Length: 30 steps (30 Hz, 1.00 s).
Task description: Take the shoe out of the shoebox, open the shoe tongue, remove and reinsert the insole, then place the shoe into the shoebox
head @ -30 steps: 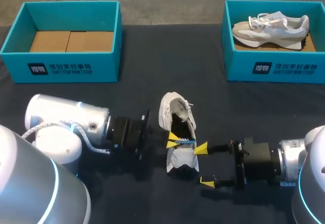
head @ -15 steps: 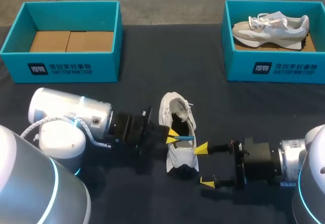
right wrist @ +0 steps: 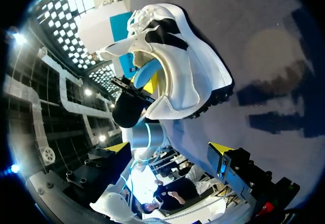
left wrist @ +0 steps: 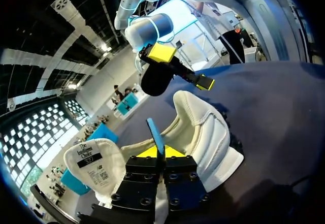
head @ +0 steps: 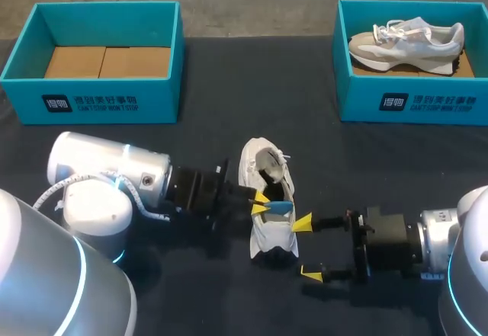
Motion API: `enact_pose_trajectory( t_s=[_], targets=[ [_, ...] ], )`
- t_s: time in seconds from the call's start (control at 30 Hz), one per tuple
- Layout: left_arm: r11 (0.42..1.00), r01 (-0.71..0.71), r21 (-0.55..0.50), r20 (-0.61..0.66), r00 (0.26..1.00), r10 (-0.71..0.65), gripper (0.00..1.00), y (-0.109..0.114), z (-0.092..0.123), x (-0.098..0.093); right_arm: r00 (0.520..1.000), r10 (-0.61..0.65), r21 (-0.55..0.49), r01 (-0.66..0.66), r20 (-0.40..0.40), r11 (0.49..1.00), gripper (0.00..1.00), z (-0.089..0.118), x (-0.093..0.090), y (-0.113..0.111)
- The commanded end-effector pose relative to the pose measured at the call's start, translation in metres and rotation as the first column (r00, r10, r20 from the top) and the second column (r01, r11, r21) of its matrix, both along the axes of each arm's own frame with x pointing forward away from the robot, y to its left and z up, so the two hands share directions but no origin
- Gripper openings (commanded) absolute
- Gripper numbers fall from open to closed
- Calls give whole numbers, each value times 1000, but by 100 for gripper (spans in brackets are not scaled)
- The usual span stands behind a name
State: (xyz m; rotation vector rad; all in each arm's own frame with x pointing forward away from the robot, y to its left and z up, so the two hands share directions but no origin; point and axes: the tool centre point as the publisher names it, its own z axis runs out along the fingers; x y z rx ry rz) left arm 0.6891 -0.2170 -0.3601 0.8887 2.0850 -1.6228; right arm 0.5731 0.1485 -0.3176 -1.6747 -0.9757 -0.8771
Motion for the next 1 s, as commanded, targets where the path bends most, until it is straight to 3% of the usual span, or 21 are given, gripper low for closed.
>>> enact_pose_trajectory(
  t_s=[0.03, 0.33, 0.4, 0.43, 0.67, 1.0],
  targets=[
    [1000, 8, -14, 0, 1000, -8, 38, 2, 4, -7, 1000, 0, -2, 0, -1, 1000, 100, 0, -1, 0],
    [999, 31, -40, 25, 999, -30, 27, 2, 17, -20, 1000, 0, -2, 0, -1, 1000, 100, 0, -1, 0],
    [999, 36, -41, 28, 999, -34, 4, 2, 18, -21, 1000, 0, -2, 0, -1, 1000, 100, 0, -1, 0],
    [999, 36, -41, 28, 999, -35, 0, 2, 18, -21, 1000, 0, -2, 0, -1, 1000, 100, 0, -1, 0],
    [997, 74, -13, 29, 997, -74, 0, 1, 14, -26, 1000, 0, -2, 0, -1, 1000, 100, 0, -1, 0],
    [998, 40, 54, 86, 995, -45, 0, 0, 4, -10, 1000, 0, -2, 0, -1, 1000, 100, 0, -1, 0]
  ],
)
